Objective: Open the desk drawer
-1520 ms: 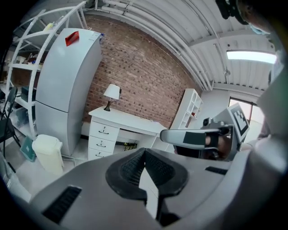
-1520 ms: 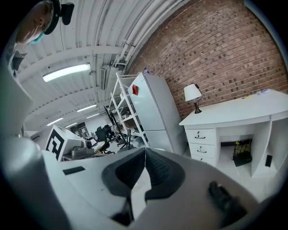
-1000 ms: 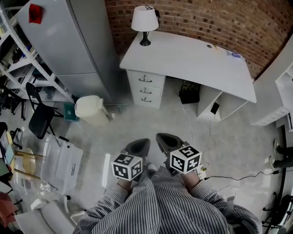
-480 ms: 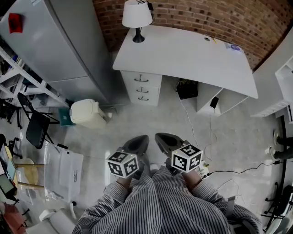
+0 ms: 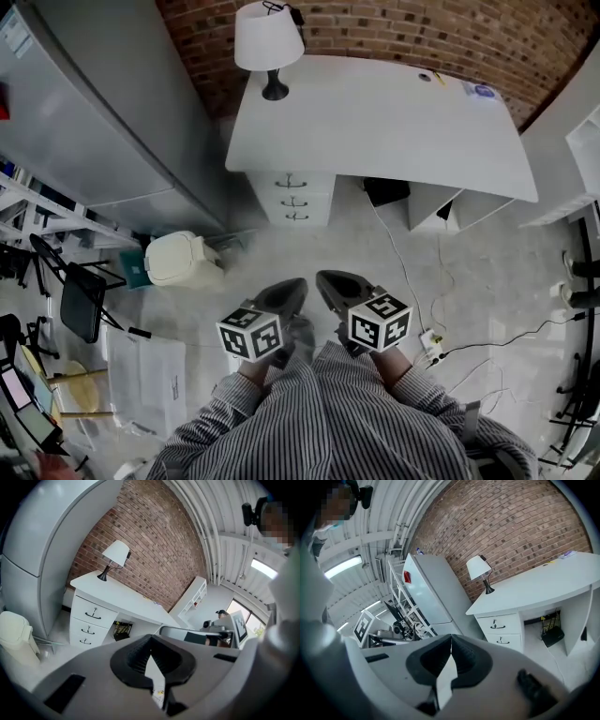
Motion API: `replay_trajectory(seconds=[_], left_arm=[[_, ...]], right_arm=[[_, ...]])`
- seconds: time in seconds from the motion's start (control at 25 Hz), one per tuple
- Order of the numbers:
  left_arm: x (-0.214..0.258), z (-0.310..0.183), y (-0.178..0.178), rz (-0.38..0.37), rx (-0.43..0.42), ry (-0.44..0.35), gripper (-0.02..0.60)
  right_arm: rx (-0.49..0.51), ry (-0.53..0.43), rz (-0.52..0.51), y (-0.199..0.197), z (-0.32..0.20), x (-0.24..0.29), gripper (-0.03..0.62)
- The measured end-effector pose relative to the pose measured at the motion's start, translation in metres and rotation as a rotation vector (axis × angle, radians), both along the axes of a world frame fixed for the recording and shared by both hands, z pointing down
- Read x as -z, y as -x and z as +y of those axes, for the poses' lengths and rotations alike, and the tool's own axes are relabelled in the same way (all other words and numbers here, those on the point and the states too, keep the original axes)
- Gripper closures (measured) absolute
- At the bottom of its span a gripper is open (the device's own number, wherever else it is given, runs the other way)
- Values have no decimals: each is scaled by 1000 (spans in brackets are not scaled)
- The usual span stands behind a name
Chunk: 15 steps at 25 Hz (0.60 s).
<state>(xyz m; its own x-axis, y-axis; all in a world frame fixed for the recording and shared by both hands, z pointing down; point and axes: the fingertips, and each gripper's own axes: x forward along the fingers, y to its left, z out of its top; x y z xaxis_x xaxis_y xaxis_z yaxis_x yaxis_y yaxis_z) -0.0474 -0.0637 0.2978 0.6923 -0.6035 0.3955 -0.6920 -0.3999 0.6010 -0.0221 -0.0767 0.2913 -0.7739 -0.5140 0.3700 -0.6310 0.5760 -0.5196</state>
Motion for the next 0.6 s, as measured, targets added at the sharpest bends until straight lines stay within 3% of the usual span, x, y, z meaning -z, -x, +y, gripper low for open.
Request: replay_trajectory(seconds=[0.6], left_arm=[[-60, -81, 33, 3, -65, 105, 571]], right_arm=[[-128, 90, 20, 21, -83, -59, 577]])
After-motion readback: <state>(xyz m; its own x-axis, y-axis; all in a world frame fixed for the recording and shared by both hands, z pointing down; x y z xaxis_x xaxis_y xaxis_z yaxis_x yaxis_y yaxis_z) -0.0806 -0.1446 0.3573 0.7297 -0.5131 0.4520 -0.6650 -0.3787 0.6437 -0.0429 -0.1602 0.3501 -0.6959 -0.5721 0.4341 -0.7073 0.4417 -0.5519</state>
